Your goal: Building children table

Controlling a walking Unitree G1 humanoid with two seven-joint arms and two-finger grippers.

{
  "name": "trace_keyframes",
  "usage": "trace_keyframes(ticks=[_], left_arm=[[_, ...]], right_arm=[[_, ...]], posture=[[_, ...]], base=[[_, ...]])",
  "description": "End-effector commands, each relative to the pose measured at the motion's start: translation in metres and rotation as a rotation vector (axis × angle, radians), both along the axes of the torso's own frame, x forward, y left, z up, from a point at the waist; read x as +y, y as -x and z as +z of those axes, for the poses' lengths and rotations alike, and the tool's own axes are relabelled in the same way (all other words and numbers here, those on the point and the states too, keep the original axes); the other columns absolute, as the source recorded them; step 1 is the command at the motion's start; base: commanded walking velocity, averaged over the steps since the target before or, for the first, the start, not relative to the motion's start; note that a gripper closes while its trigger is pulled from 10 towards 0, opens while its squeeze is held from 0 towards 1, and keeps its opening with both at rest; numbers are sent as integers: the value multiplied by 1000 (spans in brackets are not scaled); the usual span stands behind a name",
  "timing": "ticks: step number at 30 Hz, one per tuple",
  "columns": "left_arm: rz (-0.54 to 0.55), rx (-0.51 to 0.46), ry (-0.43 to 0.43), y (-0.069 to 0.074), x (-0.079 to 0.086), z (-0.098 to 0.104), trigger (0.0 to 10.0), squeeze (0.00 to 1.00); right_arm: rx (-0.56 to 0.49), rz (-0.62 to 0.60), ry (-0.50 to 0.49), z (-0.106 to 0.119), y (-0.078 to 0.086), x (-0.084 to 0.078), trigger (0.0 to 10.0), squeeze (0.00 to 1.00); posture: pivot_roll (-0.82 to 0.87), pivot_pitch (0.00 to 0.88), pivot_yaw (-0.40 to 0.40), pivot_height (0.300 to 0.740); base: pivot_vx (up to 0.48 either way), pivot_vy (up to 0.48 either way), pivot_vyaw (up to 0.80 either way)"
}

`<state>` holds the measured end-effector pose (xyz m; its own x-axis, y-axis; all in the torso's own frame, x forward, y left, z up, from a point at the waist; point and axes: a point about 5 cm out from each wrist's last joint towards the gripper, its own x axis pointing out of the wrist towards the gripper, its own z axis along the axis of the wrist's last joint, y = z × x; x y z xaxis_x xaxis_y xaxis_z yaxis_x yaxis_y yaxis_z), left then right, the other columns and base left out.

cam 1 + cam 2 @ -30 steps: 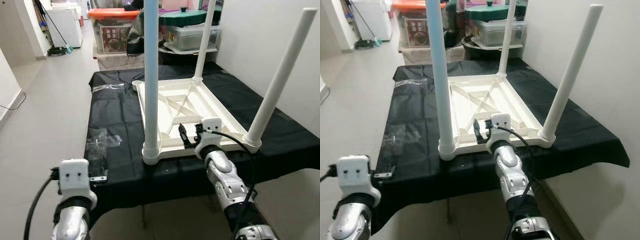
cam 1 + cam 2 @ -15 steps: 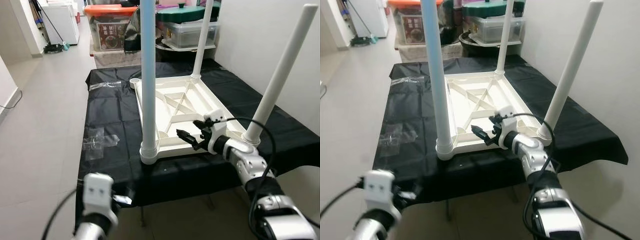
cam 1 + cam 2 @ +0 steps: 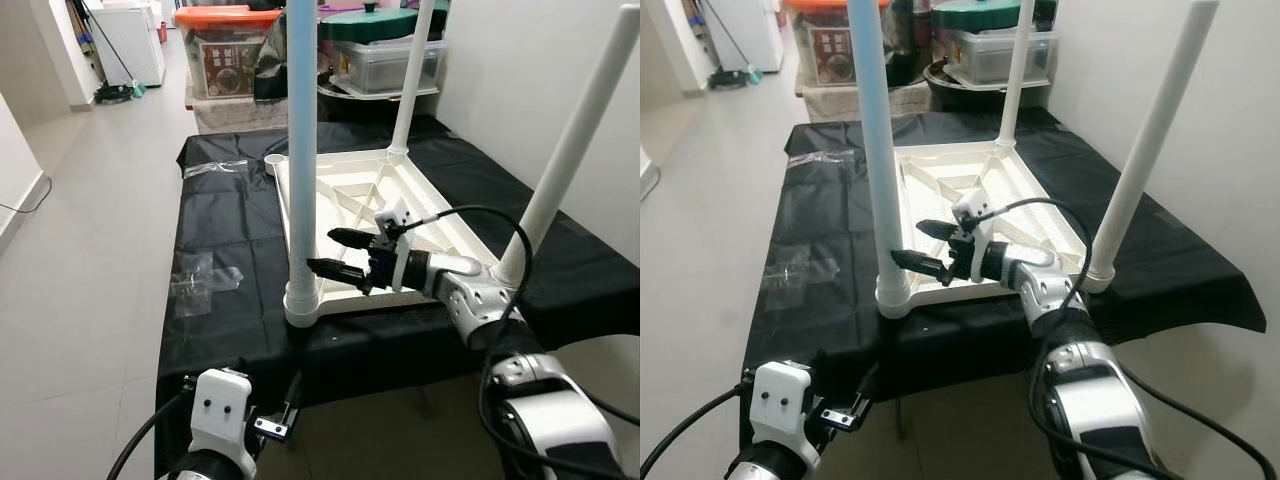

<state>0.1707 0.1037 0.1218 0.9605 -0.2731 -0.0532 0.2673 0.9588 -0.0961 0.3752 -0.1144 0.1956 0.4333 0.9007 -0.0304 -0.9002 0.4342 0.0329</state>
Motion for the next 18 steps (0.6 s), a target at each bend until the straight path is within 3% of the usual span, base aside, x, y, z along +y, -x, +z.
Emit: trace_keyframes(ticks=[1,18], left_arm=[[-6,-8,-15,1,0,1,10000,0],[-6,-14,-14,4,-2,0,10000,0]], right_arm=[[-5,-4,-14,1,-2,3,10000,0],[-30,64,-53,8,-4,41,10000,0]], posture=[[99,43,-16,740],[109,37,-27,740]], base=[[0,0,0],[0,0,0]])
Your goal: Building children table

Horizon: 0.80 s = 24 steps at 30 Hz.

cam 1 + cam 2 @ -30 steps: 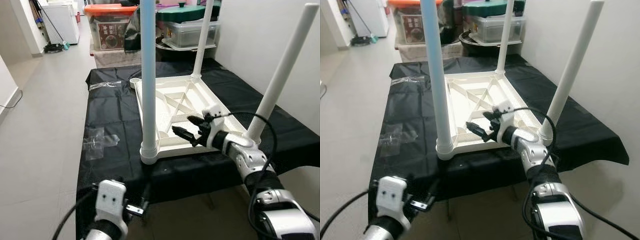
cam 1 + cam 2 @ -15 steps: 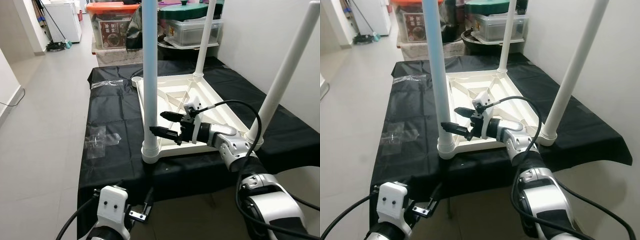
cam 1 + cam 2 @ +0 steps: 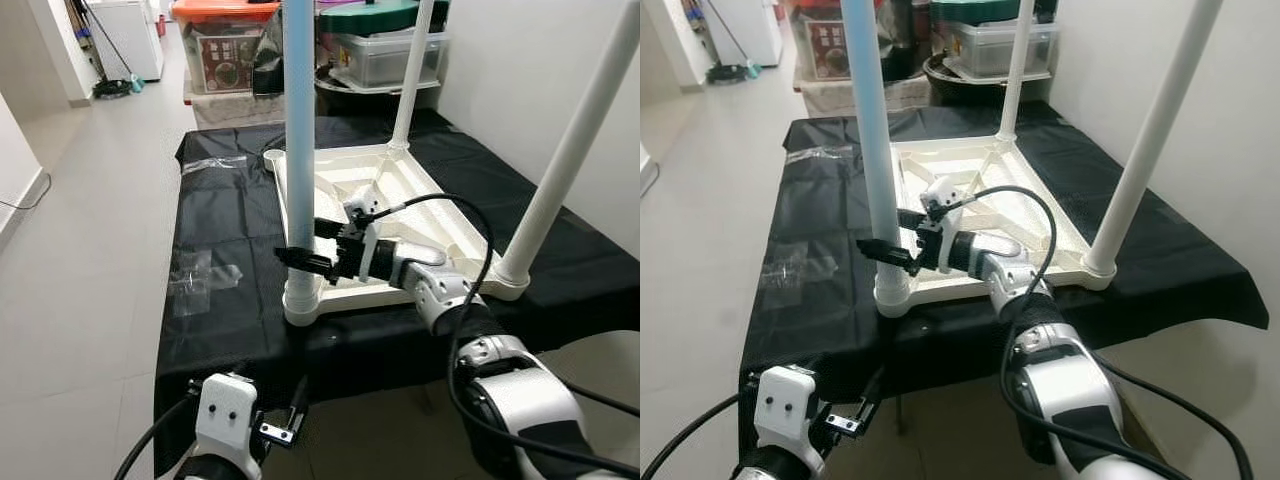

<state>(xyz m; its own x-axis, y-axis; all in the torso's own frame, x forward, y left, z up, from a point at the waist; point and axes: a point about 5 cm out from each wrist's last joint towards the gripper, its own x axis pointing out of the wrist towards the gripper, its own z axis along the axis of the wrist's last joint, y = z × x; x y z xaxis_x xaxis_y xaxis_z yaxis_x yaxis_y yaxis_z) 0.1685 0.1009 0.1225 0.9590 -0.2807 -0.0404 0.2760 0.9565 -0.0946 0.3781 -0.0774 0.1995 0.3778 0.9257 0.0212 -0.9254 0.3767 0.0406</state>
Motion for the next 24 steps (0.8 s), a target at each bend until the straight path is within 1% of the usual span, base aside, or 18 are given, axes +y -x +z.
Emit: trace_keyframes(ticks=[1,8,19,24], left_arm=[[2,-1,-16,2,0,-1,10000,0],[1,-2,-14,2,-1,0,10000,0],[5,-7,-9,2,-3,1,10000,0],[8,-8,-3,2,-3,1,10000,0]], right_arm=[[-16,6,-3,4,-1,6,10000,0],[-13,0,-14,6,-3,17,10000,0],[-18,-12,-9,9,-5,26,10000,0],[-14,-39,-8,10,-6,31,10000,0]], posture=[[109,37,-27,740],[109,36,-32,740],[109,43,-40,740],[109,52,-47,740]], base=[[0,0,0],[0,0,0],[0,0,0],[0,0,0]])
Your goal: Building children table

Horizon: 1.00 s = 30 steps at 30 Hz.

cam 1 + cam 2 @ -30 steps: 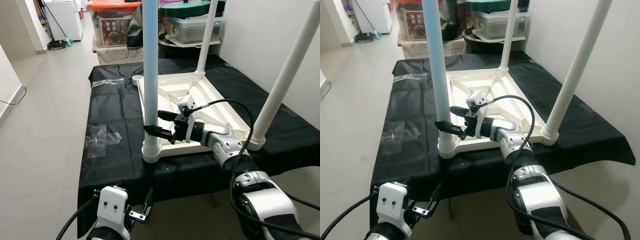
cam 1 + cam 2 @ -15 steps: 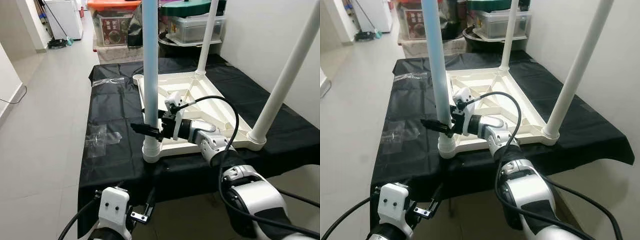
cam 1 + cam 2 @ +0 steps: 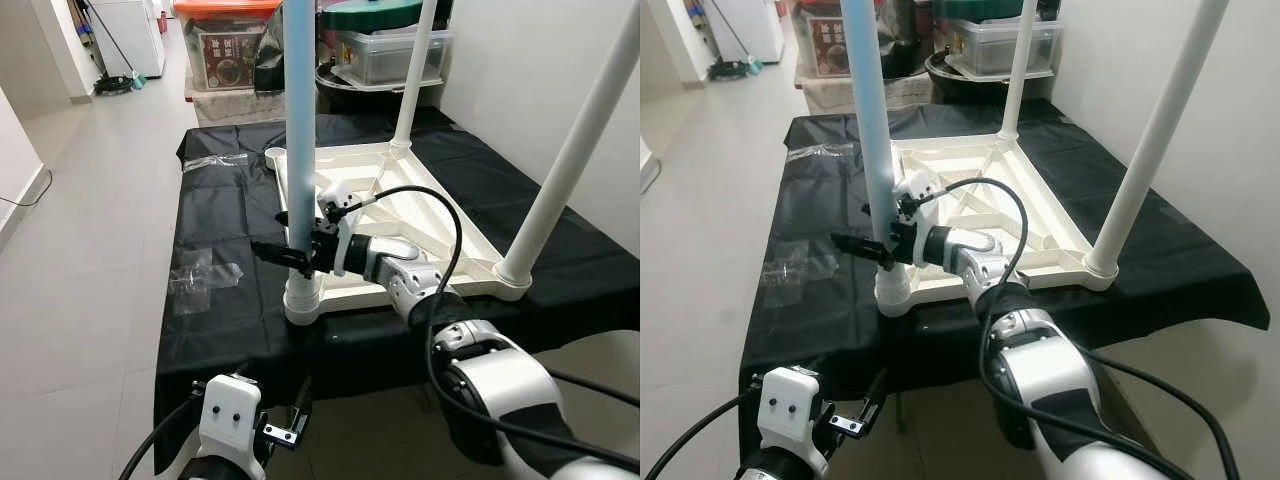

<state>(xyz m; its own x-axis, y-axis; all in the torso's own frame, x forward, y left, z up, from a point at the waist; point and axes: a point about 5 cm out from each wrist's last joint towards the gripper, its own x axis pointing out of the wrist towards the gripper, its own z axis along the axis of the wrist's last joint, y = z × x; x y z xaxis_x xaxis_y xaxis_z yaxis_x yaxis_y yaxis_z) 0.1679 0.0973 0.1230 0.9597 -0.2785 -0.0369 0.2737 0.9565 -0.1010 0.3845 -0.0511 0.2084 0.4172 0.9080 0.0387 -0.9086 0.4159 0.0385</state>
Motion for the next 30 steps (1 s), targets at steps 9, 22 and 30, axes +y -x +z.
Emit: trace_keyframes(ticks=[9,22,30], left_arm=[[7,-6,-8,1,0,1,10000,0],[20,-4,-5,0,2,1,10000,0],[98,-50,-14,-6,10,8,10000,0]], right_arm=[[4,-4,17,0,0,8,0,0],[3,-37,12,-5,-1,6,0,0],[8,-157,-10,-11,-4,0,0,0]], posture=[[109,58,-54,740],[106,54,-50,740],[108,54,-49,740]], base=[[0,0,0],[0,0,0],[0,0,0]])
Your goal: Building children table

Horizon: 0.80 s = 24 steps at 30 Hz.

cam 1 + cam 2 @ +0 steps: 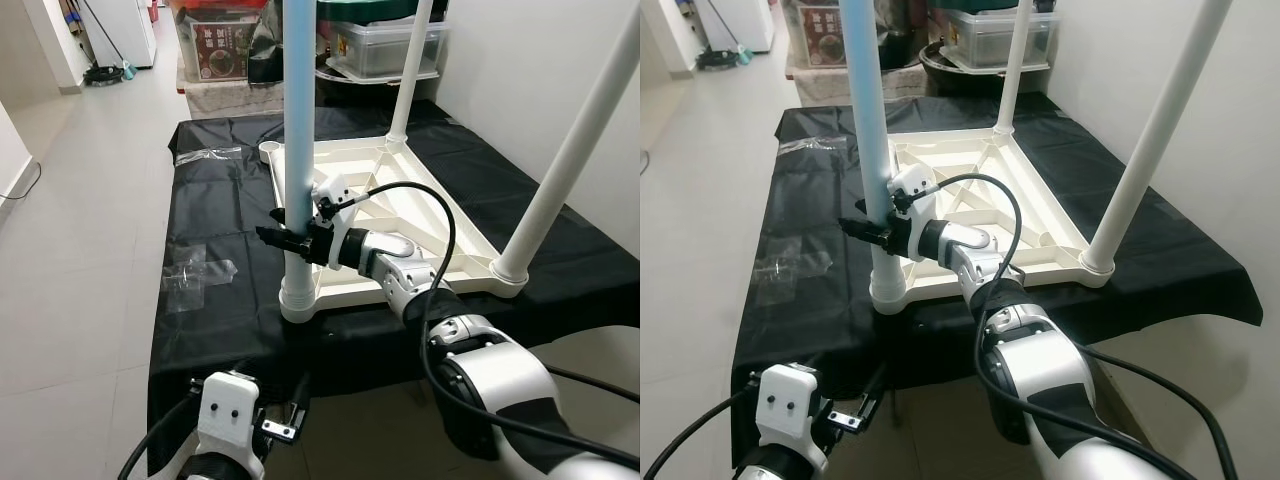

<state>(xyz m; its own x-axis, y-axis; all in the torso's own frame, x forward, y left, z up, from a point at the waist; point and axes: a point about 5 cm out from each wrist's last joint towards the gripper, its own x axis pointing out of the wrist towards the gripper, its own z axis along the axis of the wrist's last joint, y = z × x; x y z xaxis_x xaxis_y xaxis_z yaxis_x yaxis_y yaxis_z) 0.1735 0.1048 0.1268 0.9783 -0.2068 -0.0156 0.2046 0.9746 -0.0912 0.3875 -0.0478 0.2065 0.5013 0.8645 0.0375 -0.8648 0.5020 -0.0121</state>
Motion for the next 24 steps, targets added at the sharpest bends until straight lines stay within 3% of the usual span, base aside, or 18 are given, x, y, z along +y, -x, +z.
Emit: trace_keyframes(ticks=[1,3,4,7,8,9,11,12,14,16,17,19,24], left_arm=[[24,-27,-11,0,3,4,10000,0],[24,-45,-37,-3,3,6,10000,0],[24,-45,-37,-3,3,6,10000,0],[9,-43,-53,-3,2,3,10000,0],[9,-43,-53,-3,2,3,10000,0],[7,-43,-54,-3,2,3,10000,0],[7,-43,-54,-3,2,3,10000,0],[6,-44,-55,-4,2,3,10000,0],[6,-44,-55,-4,2,3,10000,0],[2,-50,-58,-6,1,4,10000,0],[2,-50,-58,-6,1,4,10000,0],[-2,-55,-60,-8,0,4,10000,0],[-9,-57,-60,-9,-2,3,10000,0]], right_arm=[[50,-60,-38,-9,-1,-3,0,0],[55,-300,-16,-21,-6,-13,0,0],[55,-300,-16,-21,-6,-13,0,0],[77,-657,24,-34,-13,-35,0,0],[77,-657,24,-34,-13,-35,0,0],[73,-801,43,-37,-14,-44,0,0],[73,-801,43,-37,-14,-44,0,0],[110,-966,34,-44,-13,-53,0,0],[110,-966,34,-44,-13,-53,0,0],[187,-1296,-13,-52,-5,-58,0,0],[187,-1296,-13,-52,-5,-58,0,0],[265,-1473,-43,-56,2,-52,0,0],[308,-1542,-59,-53,5,-39,0,0]], posture=[[108,54,-49,740],[107,49,-45,740],[107,49,-45,740],[105,47,-43,740],[105,47,-43,740],[99,44,-37,740],[99,44,-37,740],[101,42,-37,740],[101,42,-37,740],[103,36,-32,740],[103,36,-32,740],[106,30,-35,740],[103,27,-34,740]], base=[[0,0,0],[0,0,0],[0,0,0],[0,0,0],[0,0,0],[0,0,0],[0,0,0],[0,0,0],[0,0,0],[0,0,0],[0,0,0],[0,0,0],[0,0,0]])
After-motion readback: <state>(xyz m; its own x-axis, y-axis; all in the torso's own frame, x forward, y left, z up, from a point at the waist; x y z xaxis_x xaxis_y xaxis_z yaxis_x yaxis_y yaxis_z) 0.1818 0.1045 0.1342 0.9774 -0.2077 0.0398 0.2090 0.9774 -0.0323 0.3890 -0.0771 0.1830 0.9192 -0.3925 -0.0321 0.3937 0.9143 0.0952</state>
